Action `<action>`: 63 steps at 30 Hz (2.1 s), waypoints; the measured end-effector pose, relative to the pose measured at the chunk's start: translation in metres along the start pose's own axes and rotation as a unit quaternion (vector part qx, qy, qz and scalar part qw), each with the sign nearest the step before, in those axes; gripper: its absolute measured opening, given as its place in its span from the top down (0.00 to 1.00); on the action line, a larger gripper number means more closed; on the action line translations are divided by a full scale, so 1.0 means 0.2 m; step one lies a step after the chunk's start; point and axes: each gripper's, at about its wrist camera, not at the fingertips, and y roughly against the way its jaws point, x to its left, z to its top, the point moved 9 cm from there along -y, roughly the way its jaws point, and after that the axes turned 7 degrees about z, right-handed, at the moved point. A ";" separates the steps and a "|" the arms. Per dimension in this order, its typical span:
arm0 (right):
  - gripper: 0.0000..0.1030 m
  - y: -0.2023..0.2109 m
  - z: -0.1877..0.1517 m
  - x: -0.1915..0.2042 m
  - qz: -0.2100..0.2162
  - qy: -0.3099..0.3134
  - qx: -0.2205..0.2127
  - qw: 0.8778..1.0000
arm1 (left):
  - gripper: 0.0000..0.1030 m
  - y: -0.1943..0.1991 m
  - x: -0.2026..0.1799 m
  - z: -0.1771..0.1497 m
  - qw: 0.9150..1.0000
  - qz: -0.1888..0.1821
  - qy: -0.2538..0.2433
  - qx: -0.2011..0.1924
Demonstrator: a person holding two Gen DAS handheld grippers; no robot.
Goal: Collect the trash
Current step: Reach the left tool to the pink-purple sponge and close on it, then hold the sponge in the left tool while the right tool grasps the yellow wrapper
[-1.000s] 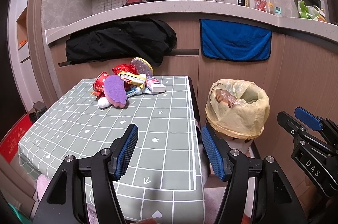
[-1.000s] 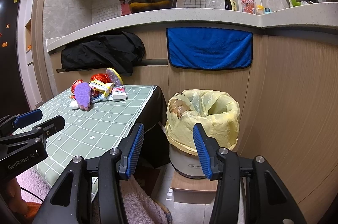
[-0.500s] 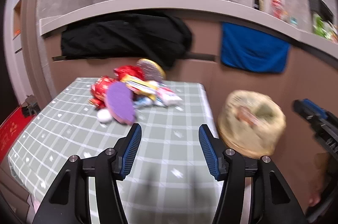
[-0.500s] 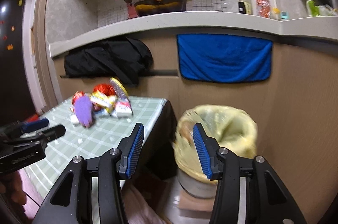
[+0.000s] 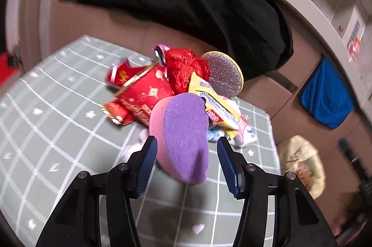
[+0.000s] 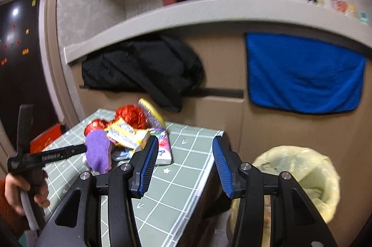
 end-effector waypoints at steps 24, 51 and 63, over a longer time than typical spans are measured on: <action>0.56 -0.71 -0.04 0.17 0.101 0.038 0.115 0.987 | 0.69 -0.03 -0.03 0.04 0.999 0.033 -0.011 0.001; 0.78 -0.37 0.15 0.20 0.104 0.034 0.059 0.992 | 0.69 0.42 -0.23 0.08 0.990 0.070 -0.051 -0.115; 0.99 0.08 0.22 -0.25 0.007 0.034 -0.006 0.999 | 0.69 0.36 -0.92 0.12 0.986 -0.001 -0.116 -0.120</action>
